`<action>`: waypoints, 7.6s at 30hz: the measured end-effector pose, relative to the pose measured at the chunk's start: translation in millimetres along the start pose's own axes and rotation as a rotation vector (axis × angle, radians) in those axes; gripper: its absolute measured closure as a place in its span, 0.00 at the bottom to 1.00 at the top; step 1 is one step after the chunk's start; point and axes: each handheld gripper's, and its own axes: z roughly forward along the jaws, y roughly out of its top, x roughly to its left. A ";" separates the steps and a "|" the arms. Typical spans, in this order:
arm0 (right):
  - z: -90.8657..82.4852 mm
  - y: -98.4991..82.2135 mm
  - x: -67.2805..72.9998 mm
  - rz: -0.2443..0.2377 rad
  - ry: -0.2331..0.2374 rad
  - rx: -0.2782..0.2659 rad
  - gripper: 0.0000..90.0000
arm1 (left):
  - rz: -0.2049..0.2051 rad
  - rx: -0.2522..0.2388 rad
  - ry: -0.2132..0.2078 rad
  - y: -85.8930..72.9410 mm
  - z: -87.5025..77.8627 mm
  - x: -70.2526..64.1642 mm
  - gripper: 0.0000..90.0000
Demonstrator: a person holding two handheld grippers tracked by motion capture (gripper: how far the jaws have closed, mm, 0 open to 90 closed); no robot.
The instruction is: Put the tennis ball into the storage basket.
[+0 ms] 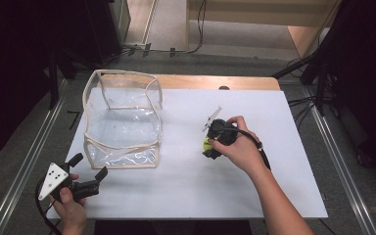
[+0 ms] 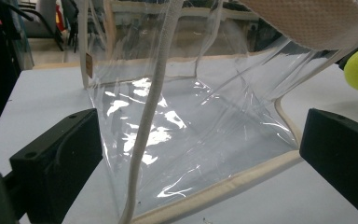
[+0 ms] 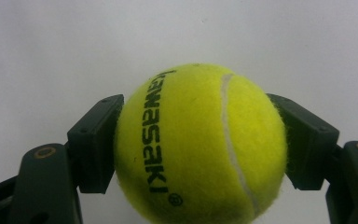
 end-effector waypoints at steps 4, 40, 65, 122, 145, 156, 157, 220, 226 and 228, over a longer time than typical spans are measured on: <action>-4.5 5.9 1.5 -0.013 0.005 -0.003 0.25 | 0.000 0.000 0.002 -0.1 -0.1 -0.4 0.00; -32.8 60.8 10.9 -0.083 0.055 -0.011 0.25 | -0.001 0.001 0.000 -0.3 -0.4 -0.8 0.00; -49.3 91.2 11.0 -0.113 0.104 -0.001 0.26 | -0.007 0.002 -0.010 -0.2 -0.4 0.7 0.00; -96.9 146.2 25.4 -0.207 0.164 -0.031 0.26 | -0.016 0.002 -0.019 -0.4 -0.2 0.8 0.00; -104.2 175.6 40.5 -0.249 0.168 -0.047 0.26 | -0.023 0.002 -0.024 -0.2 -0.2 2.0 0.00; -96.0 186.8 46.2 -0.264 0.182 -0.046 0.26 | -0.023 0.000 -0.027 -0.1 0.4 1.8 0.00; -95.5 187.7 46.9 -0.264 0.184 -0.044 0.26 | -0.024 0.000 -0.027 -0.1 0.3 1.8 0.00; -74.3 204.4 71.0 -0.314 0.051 -0.086 0.00 | -0.025 -0.001 -0.037 0.2 0.4 3.1 0.00; -81.7 190.4 64.1 -0.287 0.045 -0.104 0.00 | -0.024 -0.001 -0.036 0.2 0.5 2.9 0.00; -83.1 185.0 61.2 -0.280 0.045 -0.104 0.00 | -0.024 0.001 -0.036 0.2 0.6 2.8 0.00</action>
